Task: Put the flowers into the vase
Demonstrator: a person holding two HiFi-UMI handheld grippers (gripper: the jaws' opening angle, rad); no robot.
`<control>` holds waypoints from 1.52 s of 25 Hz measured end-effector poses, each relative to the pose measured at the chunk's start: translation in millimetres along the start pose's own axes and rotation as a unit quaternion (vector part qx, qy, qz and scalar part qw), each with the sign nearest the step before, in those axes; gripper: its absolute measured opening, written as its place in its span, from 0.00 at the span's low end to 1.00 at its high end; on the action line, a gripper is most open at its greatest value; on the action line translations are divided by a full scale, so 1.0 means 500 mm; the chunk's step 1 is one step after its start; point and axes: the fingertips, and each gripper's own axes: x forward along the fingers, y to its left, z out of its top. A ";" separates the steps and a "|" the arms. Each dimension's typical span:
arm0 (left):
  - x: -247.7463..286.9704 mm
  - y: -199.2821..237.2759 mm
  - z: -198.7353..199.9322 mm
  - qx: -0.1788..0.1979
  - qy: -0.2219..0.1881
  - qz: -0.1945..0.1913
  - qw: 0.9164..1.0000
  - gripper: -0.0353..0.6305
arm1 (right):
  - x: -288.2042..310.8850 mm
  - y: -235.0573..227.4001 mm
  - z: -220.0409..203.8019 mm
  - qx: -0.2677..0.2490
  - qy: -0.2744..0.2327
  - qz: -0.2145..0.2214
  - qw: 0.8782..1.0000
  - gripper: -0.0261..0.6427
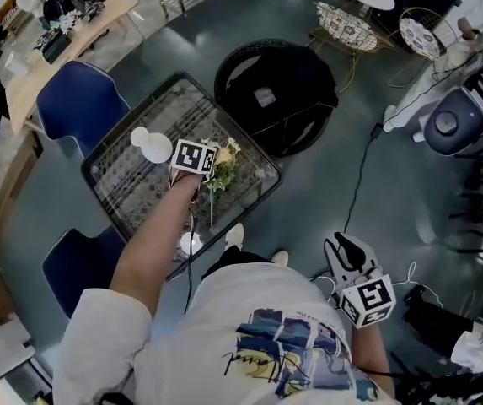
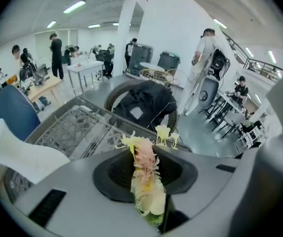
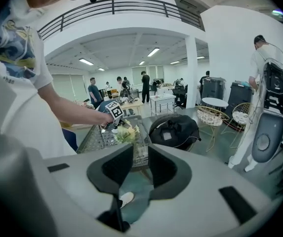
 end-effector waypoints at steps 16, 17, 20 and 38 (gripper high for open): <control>-0.666 0.048 0.177 0.068 -0.359 0.127 0.922 0.21 | 0.100 0.119 0.087 -0.091 -0.017 0.122 0.988 0.16; -0.703 0.065 0.189 0.072 -0.374 0.141 0.914 0.21 | 0.105 0.127 0.092 -0.094 -0.017 0.125 0.988 0.16; -0.779 0.115 0.215 0.073 -0.411 0.177 0.891 0.21 | 0.121 0.139 0.101 -0.102 -0.017 0.129 0.986 0.16; -0.764 0.305 0.245 0.062 -0.478 0.211 0.850 0.21 | 0.175 0.199 0.123 -0.079 -0.004 0.091 0.993 0.16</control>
